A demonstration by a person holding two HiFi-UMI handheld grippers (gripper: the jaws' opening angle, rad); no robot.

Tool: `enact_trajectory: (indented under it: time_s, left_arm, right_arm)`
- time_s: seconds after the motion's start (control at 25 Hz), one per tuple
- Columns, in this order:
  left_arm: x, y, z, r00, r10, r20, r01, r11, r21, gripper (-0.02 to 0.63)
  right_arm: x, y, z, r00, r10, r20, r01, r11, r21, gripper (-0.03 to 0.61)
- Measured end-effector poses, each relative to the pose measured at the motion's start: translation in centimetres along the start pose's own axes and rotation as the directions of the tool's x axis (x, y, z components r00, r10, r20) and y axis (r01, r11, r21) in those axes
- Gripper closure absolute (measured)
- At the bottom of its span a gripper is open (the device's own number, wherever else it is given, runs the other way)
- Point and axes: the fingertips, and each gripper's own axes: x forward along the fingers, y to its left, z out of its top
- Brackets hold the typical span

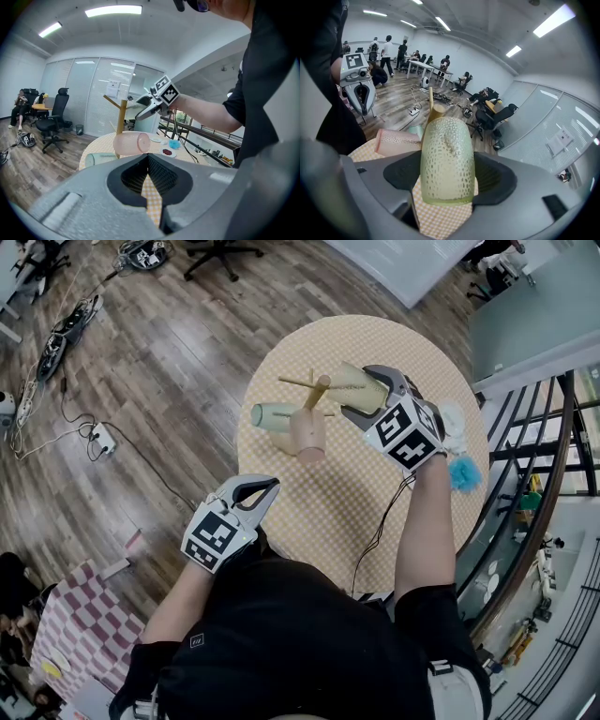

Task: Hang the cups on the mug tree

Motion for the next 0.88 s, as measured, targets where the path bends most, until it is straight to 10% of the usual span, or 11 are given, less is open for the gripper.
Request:
enact_trajectory:
  time_s: [0.88]
  left_arm:
    - [1.5, -4.2, 1.2, 0.994, -0.107, -0.017, 0.108, 0.992, 0.072, 0.607]
  right_arm:
    - [-6.2, 5.9, -7.7, 1.0, 0.0, -0.014, 0.003, 0.978, 0.209, 0.23]
